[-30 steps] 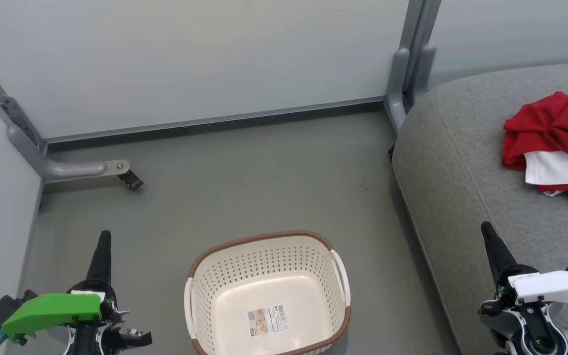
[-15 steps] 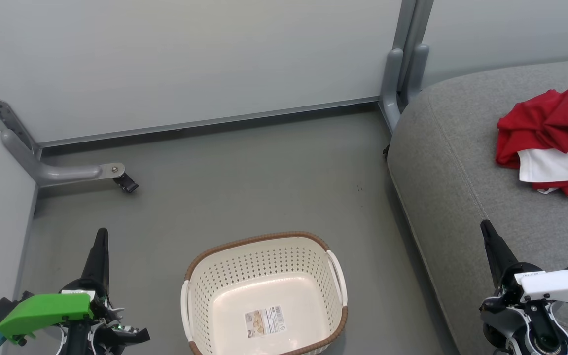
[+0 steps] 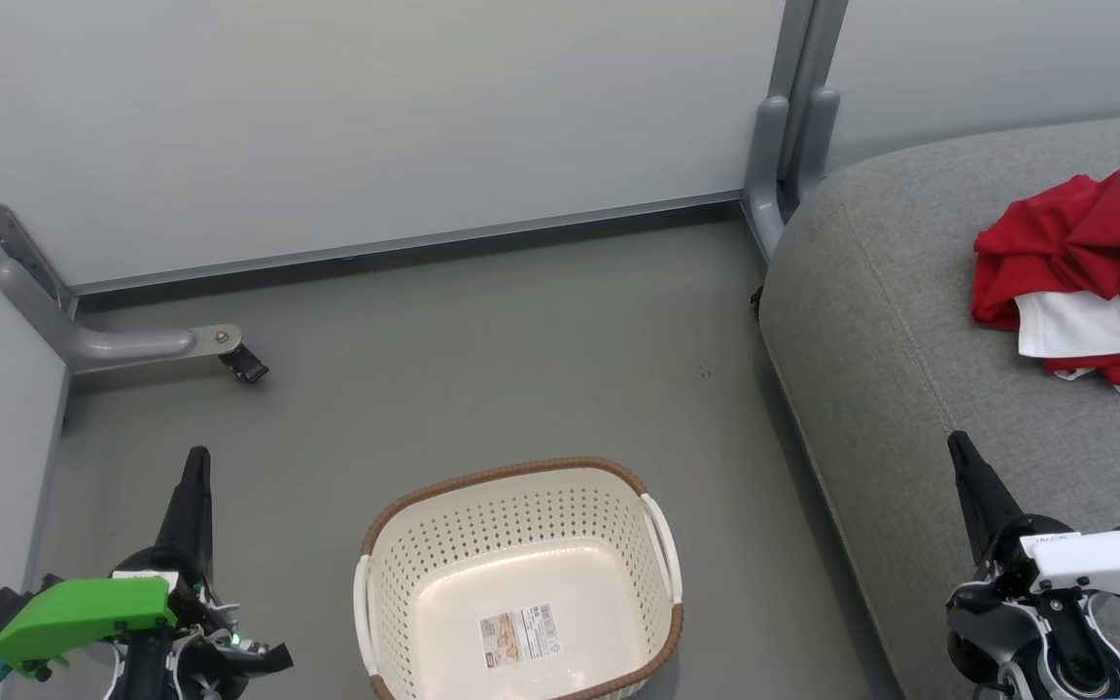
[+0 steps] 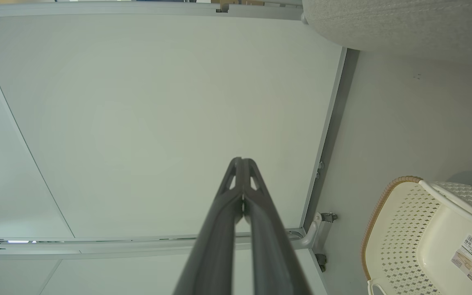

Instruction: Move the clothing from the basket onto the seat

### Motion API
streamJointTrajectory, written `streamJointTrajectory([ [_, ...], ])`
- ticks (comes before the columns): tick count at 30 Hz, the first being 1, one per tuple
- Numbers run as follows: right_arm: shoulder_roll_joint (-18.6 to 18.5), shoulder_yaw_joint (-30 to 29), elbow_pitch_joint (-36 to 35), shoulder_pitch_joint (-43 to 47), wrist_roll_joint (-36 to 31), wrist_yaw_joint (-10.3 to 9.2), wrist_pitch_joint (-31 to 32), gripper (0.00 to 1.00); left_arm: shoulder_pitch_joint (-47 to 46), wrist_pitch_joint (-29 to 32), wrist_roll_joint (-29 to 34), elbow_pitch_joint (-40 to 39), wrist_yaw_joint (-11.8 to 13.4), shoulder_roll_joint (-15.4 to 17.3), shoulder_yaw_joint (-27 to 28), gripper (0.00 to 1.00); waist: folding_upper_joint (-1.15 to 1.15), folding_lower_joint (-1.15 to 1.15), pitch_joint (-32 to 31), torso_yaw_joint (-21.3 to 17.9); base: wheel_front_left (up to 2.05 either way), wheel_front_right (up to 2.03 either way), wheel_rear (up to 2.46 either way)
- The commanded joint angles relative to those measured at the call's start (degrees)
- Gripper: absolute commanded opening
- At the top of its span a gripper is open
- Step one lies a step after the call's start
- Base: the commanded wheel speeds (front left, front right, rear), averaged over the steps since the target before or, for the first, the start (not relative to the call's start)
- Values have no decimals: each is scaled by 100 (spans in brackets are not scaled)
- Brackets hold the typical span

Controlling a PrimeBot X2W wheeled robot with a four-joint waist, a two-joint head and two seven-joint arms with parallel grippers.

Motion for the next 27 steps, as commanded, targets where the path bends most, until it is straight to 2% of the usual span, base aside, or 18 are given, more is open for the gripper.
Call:
streamJointTrajectory([
  [1,-34,-13,7,-30,22,-2,19,0,-67,18,-15,3,-28,24,24,0,0,0,0,0,0,0,0],
  [27,-34,-13,7,-29,22,-2,19,0,-68,28,3,3,-27,10,37,0,0,0,0,0,0,0,0],
])
